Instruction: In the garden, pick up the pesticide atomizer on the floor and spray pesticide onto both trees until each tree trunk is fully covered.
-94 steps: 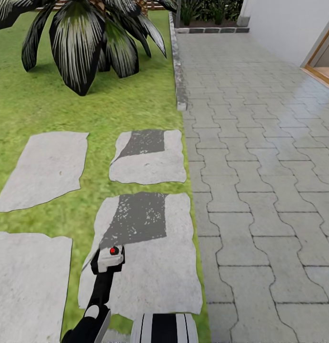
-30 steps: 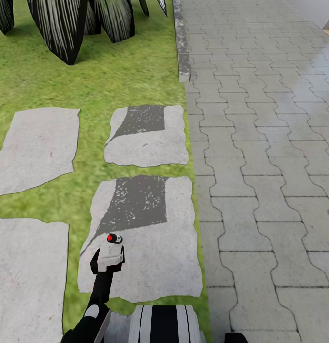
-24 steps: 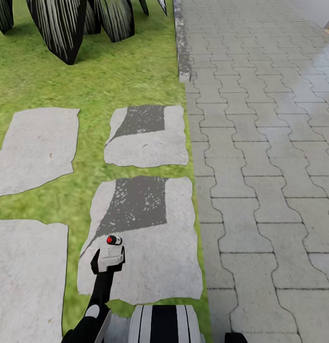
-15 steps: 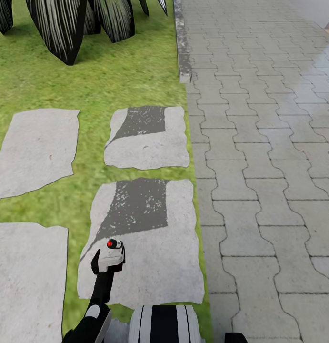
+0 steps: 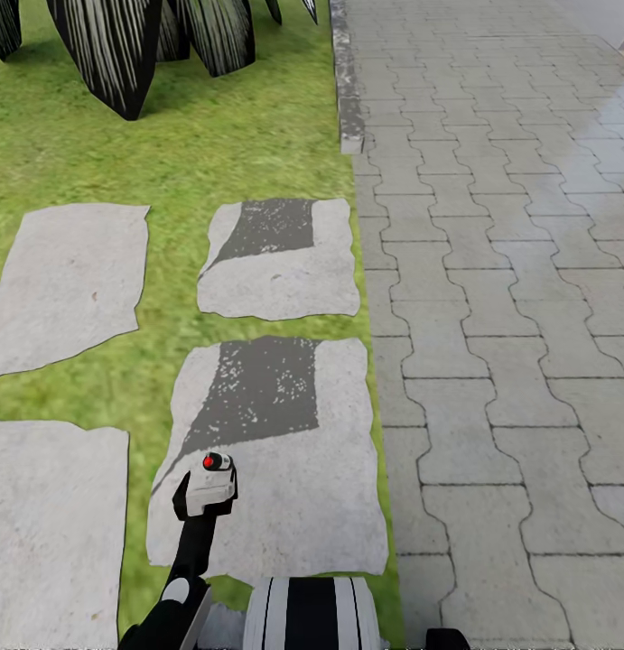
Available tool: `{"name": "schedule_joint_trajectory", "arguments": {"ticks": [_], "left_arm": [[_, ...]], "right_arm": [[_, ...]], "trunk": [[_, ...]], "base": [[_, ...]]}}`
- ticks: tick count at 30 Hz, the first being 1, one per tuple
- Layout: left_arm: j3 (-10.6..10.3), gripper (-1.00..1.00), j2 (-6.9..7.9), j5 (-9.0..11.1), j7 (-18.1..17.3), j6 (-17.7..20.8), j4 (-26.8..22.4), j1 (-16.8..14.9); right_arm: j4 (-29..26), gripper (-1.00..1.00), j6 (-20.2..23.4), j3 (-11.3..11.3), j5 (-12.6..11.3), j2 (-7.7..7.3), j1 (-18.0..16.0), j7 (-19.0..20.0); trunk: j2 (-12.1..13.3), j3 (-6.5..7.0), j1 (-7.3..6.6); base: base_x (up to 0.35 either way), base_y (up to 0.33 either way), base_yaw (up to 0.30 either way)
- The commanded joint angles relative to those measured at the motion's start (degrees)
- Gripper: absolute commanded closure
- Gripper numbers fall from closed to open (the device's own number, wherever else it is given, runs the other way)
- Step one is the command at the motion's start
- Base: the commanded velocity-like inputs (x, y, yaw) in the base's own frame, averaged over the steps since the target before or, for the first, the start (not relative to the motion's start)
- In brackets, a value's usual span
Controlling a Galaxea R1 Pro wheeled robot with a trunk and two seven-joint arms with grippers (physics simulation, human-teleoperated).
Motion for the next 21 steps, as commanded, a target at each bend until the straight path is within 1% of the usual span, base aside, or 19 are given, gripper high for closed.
{"name": "schedule_joint_trajectory", "arguments": {"ticks": [1, 11, 15, 21], "left_arm": [[0.20, -1.00, -0.06, -0.62, 0.29, -0.16, 0.03, -0.02], [0.20, -1.00, -0.08, -0.62, 0.29, -0.18, -0.05, -0.02], [0.20, -1.00, -0.07, -0.62, 0.29, -0.18, -0.06, -0.02], [0.20, -1.00, -0.09, -0.62, 0.29, -0.18, -0.11, -0.02]], "right_arm": [[0.08, -1.00, -0.25, 0.21, -0.38, -0.02, -0.07, -0.02], [0.08, -1.00, -0.25, 0.21, -0.40, -0.02, -0.07, -0.02], [0.08, -1.00, -0.25, 0.22, -0.40, -0.02, -0.07, -0.02], [0.08, -1.00, -0.25, 0.24, -0.35, -0.02, -0.07, -0.02]], "trunk": [[-0.03, -0.26, 0.01], [-0.04, -0.48, 0.04], [-0.09, -1.36, 0.14], [-0.09, -1.36, 0.14]], "base": [[0.001, 0.001, 0.000], [0.000, 0.000, 0.000], [0.000, 0.000, 0.000], [0.000, 0.000, 0.000]]}}
